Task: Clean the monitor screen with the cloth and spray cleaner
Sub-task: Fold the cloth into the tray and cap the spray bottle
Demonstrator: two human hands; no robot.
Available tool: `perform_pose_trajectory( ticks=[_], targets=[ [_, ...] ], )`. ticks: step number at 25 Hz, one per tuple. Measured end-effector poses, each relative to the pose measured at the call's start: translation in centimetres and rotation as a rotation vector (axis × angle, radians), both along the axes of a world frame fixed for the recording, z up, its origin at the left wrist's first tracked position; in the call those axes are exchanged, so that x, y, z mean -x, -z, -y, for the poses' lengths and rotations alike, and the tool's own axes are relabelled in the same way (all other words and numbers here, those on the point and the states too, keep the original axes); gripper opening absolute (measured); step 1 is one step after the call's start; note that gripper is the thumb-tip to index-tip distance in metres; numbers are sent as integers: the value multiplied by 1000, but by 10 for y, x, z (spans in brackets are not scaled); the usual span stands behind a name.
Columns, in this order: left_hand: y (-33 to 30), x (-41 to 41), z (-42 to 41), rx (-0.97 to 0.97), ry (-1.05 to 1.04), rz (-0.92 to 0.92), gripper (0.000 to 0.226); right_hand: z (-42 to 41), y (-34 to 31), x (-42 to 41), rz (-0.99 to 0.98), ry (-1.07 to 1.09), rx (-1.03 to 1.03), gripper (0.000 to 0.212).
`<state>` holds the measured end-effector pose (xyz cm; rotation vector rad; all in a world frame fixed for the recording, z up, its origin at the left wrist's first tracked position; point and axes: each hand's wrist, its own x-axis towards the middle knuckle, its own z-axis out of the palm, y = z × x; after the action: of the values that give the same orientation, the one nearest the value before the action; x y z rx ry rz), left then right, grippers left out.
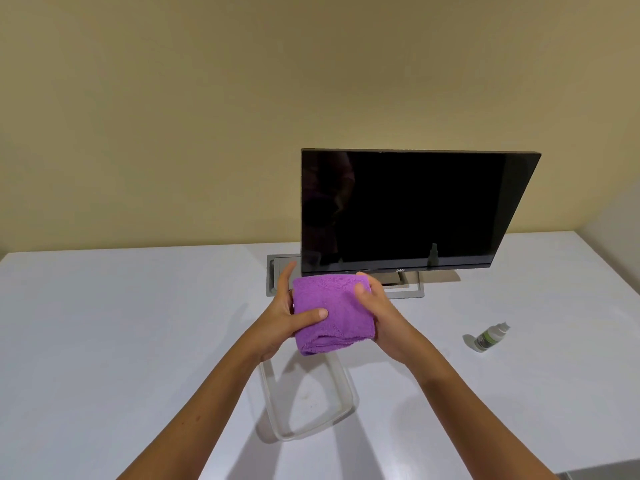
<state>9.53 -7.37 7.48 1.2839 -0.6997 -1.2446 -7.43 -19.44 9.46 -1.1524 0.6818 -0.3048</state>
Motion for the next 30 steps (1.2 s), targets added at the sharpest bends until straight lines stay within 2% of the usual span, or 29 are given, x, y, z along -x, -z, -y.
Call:
perform_pose_trajectory(
  ticks=[2, 5, 9, 12, 17, 18, 22, 26, 29, 30],
  targets=[
    [1, -1, -5, 8, -32, 95, 107, -5, 7, 1, -59, -111, 34, 69],
    [7, -1, -16, -68, -15, 257, 101, -11, 18, -3, -103, -107, 85, 60],
    [19, -6, -40, -213, 123, 183, 118, -27, 34, -8, -139, -51, 127, 50],
    [30, -6, -55, -328, 188, 282, 113, -37, 46, -13, -267, -44, 190, 49],
    [55, -3, -68, -529, -201, 624, 72, -56, 69, -20, -528, -228, 357, 53],
    [60, -2, -69, -587, -206, 592, 69, -59, 73, -22, -563, -274, 370, 51],
    [75, 5, -72, -688, -146, 244, 65, -74, 90, -28, -608, -376, 316, 46],
    [83, 7, -73, -705, -134, 227, 58, -83, 103, -32, -692, -434, 462, 40],
    [84, 8, -72, -712, -138, 233, 53, -92, 108, -34, -961, -440, 663, 46],
    [84, 8, -71, -715, -139, 231, 52, -96, 107, -34, -1066, -463, 769, 55]
  ],
)
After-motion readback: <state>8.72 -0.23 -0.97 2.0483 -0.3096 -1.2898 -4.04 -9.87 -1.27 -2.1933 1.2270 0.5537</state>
